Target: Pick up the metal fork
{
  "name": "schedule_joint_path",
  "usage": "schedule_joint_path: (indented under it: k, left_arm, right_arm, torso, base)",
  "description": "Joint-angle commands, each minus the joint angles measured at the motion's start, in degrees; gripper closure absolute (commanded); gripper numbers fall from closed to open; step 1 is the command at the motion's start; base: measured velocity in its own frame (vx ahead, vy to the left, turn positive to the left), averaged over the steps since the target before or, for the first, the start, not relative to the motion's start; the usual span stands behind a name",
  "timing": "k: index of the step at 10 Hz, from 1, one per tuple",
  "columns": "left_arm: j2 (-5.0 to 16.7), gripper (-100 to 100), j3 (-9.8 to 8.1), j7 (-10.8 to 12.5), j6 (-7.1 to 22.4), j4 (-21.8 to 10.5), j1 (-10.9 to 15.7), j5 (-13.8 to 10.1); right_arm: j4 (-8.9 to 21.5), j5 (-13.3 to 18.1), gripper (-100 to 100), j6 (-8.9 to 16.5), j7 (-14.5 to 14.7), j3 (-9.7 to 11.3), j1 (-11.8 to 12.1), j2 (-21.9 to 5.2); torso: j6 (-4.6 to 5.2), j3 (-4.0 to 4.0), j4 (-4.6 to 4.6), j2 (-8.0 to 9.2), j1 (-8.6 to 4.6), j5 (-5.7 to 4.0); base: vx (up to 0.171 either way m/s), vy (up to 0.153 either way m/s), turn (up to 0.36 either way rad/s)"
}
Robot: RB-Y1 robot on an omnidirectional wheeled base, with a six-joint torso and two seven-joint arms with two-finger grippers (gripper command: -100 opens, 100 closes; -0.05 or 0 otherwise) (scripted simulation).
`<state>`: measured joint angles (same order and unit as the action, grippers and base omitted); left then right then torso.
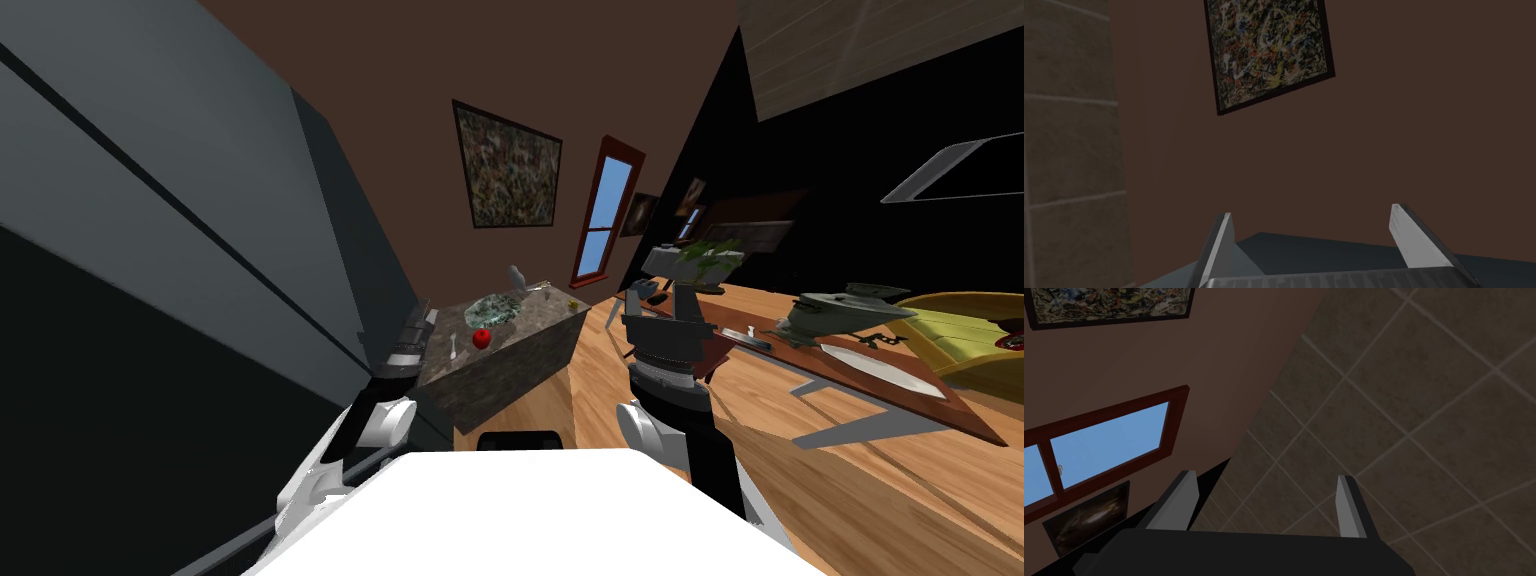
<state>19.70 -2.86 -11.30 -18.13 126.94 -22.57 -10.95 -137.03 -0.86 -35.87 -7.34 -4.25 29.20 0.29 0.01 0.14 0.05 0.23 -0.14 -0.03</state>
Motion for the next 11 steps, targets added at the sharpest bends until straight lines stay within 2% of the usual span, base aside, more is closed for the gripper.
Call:
schedule_joint_path:
  k: [1, 4, 6, 7, 8, 11]
  left_arm:
    - [2.6, -100, -1.12, -1.8, 2.7, -0.3, 1.1, -1.0]
    - [7.1, -100, -2.73, -5.1, 7.8, -1.6, 3.5, -3.1]
    - [10.0, -100, -3.20, -7.5, 11.1, -2.9, 5.3, -4.5]
    - [11.5, -100, -3.20, -8.8, 12.8, -3.7, 6.1, -5.3]
    - [11.5, -100, -3.20, -8.8, 13.4, -3.7, 6.1, -5.3]
    - [15.7, -100, -2.11, -13.0, 19.1, -6.6, 8.8, -7.6]
  right_arm:
    - [0.0, 0.0, 0, 0.0, 0.0, 0.0, 0.0, 0.0]
    - [0.0, 0.0, 0, 0.0, 0.0, 0.0, 0.0, 0.0]
    - [0.0, 0.0, 0, 0.0, 0.0, 0.0, 0.0, 0.0]
    - [0.0, 0.0, 0, 0.0, 0.0, 0.0, 0.0, 0.0]
    - [0.0, 0.0, 0, 0.0, 0.0, 0.0, 0.0, 0.0]
    - [0.0, 0.0, 0, 0.0, 0.0, 0.0, 0.0, 0.0]
  torso:
    - [0.00, 0.00, 0.00, 0.00, 0.00, 0.00]
    - [-0.01, 0.01, 0.00, 0.01, -0.02, -0.01]
    - [-0.01, -0.04, -0.01, -0.07, 0.02, 0.00]
    - [0.00, -0.05, -0.02, -0.09, 0.04, 0.01]
    - [-0.01, -0.07, -0.03, -0.12, 0.05, 0.01]
    - [0.00, -0.14, -0.05, -0.24, 0.11, 0.03]
  base:
    - [-0.073, -0.047, -0.018]
    - [-0.061, -0.047, -0.013]
    - [-0.040, -0.032, -0.011]
    - [-0.033, -0.029, -0.011]
    - [-0.018, -0.020, -0.001]
    - [-0.003, -0.012, -0.004]
